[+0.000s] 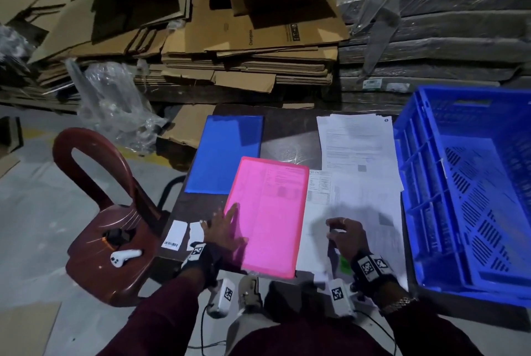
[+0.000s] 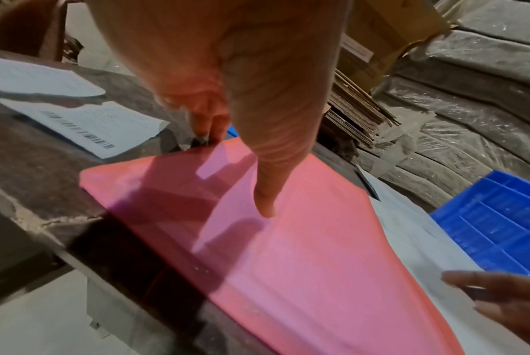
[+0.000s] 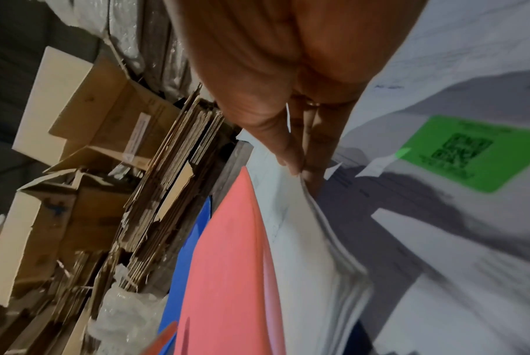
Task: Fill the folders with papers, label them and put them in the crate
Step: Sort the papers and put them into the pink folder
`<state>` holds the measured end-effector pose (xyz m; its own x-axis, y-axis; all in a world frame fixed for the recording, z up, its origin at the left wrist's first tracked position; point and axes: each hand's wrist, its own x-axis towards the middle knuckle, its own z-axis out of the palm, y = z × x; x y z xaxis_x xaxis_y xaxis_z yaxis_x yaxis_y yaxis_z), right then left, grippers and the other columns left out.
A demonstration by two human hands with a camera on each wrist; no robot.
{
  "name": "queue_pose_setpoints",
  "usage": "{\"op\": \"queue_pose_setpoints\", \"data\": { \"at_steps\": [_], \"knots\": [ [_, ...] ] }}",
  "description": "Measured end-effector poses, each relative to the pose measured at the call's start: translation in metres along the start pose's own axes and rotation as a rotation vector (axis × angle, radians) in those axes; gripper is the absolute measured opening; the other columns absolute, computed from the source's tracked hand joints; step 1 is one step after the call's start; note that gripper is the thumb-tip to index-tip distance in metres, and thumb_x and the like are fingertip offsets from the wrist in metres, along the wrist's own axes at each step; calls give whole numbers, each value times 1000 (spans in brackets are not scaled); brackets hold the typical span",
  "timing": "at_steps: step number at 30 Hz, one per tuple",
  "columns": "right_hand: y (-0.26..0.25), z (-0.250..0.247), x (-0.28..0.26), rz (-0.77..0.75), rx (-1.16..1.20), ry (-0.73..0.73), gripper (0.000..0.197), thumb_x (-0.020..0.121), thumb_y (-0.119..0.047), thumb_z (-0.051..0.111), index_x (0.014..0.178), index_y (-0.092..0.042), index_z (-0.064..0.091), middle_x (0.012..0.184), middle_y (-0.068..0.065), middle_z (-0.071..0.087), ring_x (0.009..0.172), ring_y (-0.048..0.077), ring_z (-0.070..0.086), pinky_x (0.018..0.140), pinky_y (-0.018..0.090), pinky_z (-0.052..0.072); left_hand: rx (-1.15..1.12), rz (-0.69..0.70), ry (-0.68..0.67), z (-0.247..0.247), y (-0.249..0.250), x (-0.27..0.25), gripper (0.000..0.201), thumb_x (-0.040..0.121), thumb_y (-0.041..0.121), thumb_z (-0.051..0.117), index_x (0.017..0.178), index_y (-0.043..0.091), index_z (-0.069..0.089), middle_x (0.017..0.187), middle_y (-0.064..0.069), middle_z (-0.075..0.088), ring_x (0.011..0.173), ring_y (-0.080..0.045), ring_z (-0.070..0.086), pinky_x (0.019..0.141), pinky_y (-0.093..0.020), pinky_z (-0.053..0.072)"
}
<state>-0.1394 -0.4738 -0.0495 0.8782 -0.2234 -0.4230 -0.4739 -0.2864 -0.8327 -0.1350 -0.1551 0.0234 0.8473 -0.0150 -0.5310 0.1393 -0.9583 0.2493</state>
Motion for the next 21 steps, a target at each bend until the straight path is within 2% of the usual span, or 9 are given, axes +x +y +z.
{"op": "queue_pose_setpoints", "data": {
  "at_steps": [1,3,6,8,12,14,16,18,21],
  "knots": [
    [-2,3,0,8,15,-1,32,77,10,68,94,-16,75,98,3,75,88,24,71,85,47,59,-6,23,-31,-5,0,-3,134,48,103,25,156,27,-3,163,-8,5,150,-34,5,115,-64,11],
    [-5,12,-1,21,26,2,32,76,11,69,94,-15,76,96,2,75,89,23,71,85,47,59,-79,29,-4,-3,-5,-1,105,78,59,67,156,28,4,162,-7,16,148,-33,15,115,-58,18],
    [-15,35,-6,27,26,-1,35,75,14,68,94,-14,76,98,5,75,88,23,70,84,43,59,-326,52,87,6,-20,1,98,73,22,77,153,33,21,155,8,31,135,-18,41,110,-43,37],
    [-24,52,-7,-7,-13,10,38,72,13,68,95,-16,77,99,3,75,91,20,69,86,35,58,-419,81,94,11,-33,4,97,69,22,74,151,39,26,150,11,41,127,-14,51,108,-41,43],
    [-42,69,-7,-43,-138,30,35,74,7,63,98,-17,74,90,-3,71,86,16,64,78,22,48,-426,94,39,21,-58,19,96,70,32,73,145,55,18,120,-2,67,105,-18,67,90,-39,56],
    [-46,69,-8,-85,-180,61,32,77,4,56,94,-20,69,88,-1,71,83,21,66,72,25,52,-407,95,74,11,-54,15,92,69,25,71,145,49,25,118,5,63,100,-15,66,84,-33,56],
    [-43,67,-9,-68,-213,75,30,80,2,56,102,-14,69,96,3,72,89,24,66,82,34,55,-367,112,96,8,-52,16,88,68,21,68,144,40,29,120,7,58,99,-15,63,78,-31,55],
    [-32,70,-8,-46,-256,48,30,81,-7,54,108,-13,68,103,5,73,96,27,67,88,42,55,-348,137,112,9,-53,19,87,68,24,69,145,35,30,129,3,54,111,-18,56,84,-33,53],
    [1,84,5,-2,-291,-16,34,70,-25,43,97,-20,61,92,-1,73,86,26,69,73,43,57,-358,128,134,17,-55,25,89,64,30,69,145,37,32,137,3,50,124,-25,45,94,-41,49]
  ]
}}
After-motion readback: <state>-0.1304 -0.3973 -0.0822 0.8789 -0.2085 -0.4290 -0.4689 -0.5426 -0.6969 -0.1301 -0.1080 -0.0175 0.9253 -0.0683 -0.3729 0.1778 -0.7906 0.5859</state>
